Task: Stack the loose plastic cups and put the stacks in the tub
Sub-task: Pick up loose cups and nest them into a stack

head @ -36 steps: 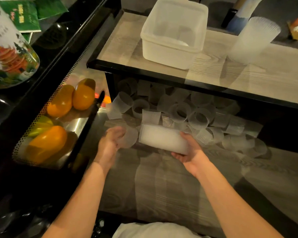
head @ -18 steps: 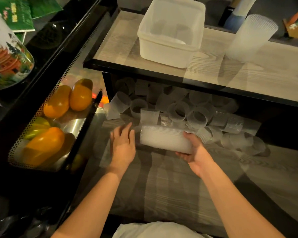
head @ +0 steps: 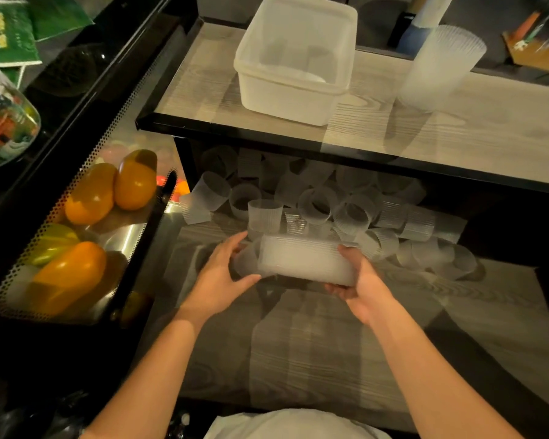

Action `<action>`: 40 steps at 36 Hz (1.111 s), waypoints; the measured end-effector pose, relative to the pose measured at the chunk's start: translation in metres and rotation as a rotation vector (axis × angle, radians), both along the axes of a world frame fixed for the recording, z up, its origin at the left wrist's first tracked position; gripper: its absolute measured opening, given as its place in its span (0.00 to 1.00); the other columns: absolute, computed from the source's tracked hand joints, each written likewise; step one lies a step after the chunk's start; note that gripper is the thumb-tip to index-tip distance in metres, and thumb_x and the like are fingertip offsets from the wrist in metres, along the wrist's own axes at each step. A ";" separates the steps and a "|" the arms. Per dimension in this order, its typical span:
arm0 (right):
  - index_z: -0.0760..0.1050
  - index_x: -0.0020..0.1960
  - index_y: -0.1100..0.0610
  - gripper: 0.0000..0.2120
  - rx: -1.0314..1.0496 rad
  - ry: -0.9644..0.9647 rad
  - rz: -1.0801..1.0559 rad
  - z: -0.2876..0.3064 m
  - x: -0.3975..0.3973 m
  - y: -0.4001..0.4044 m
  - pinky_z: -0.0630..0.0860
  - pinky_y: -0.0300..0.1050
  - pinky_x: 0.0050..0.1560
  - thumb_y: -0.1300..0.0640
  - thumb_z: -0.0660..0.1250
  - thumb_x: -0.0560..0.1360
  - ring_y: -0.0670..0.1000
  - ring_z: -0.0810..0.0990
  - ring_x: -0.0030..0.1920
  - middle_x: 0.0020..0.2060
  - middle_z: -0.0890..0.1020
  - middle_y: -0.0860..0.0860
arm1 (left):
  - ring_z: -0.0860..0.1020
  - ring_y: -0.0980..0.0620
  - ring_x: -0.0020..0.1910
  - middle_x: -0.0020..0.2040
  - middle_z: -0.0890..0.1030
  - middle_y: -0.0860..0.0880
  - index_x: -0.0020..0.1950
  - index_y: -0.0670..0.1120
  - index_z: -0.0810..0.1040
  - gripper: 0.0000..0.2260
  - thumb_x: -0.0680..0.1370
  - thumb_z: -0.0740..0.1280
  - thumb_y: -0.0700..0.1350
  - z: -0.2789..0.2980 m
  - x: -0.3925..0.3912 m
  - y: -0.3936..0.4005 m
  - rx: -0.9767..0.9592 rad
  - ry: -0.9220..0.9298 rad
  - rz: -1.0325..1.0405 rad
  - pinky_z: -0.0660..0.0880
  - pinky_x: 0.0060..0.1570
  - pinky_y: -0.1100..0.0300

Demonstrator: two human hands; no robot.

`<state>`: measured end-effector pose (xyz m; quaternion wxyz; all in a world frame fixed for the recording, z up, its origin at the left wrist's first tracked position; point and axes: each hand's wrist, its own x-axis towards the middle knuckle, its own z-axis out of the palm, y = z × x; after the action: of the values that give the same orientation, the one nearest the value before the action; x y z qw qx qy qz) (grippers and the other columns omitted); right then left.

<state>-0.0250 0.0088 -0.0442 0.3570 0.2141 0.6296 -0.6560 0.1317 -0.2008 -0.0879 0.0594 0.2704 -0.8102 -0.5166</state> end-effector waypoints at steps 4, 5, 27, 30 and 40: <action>0.75 0.55 0.55 0.11 -0.006 -0.025 0.021 0.007 -0.007 0.000 0.78 0.47 0.35 0.51 0.72 0.77 0.58 0.79 0.50 0.54 0.78 0.57 | 0.71 0.65 0.60 0.64 0.67 0.64 0.71 0.60 0.68 0.32 0.71 0.77 0.45 0.012 -0.001 -0.009 0.116 0.044 -0.006 0.72 0.61 0.65; 0.75 0.55 0.55 0.12 -0.003 -0.017 0.031 0.008 -0.009 0.001 0.78 0.47 0.34 0.50 0.71 0.77 0.57 0.79 0.48 0.54 0.78 0.57 | 0.71 0.65 0.61 0.64 0.68 0.65 0.70 0.62 0.69 0.32 0.71 0.77 0.45 0.014 -0.002 -0.011 0.139 0.044 -0.010 0.72 0.59 0.66; 0.75 0.65 0.52 0.18 0.033 0.093 0.051 0.010 -0.025 0.023 0.83 0.50 0.43 0.52 0.73 0.77 0.57 0.79 0.61 0.63 0.77 0.56 | 0.69 0.54 0.65 0.65 0.67 0.51 0.70 0.67 0.65 0.26 0.75 0.70 0.55 0.017 -0.067 0.011 0.187 0.082 0.058 0.70 0.68 0.50; 0.75 0.61 0.51 0.13 0.012 0.073 0.004 0.010 -0.023 0.024 0.81 0.47 0.38 0.52 0.71 0.78 0.59 0.79 0.61 0.63 0.77 0.57 | 0.65 0.52 0.67 0.70 0.60 0.49 0.75 0.63 0.59 0.35 0.72 0.71 0.62 0.015 -0.086 0.001 -0.019 -0.044 0.265 0.65 0.69 0.52; 0.74 0.62 0.56 0.15 -0.178 -0.008 -0.178 0.020 -0.029 0.029 0.79 0.50 0.47 0.51 0.69 0.79 0.57 0.80 0.53 0.56 0.78 0.57 | 0.68 0.44 0.62 0.58 0.74 0.48 0.54 0.53 0.70 0.17 0.72 0.74 0.53 0.022 -0.092 0.001 -0.424 -0.025 0.276 0.68 0.61 0.47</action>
<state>-0.0541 0.0377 -0.0238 0.3177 0.2394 0.5461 -0.7373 0.0400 -0.1997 -0.0663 0.1745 0.3662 -0.8567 -0.3185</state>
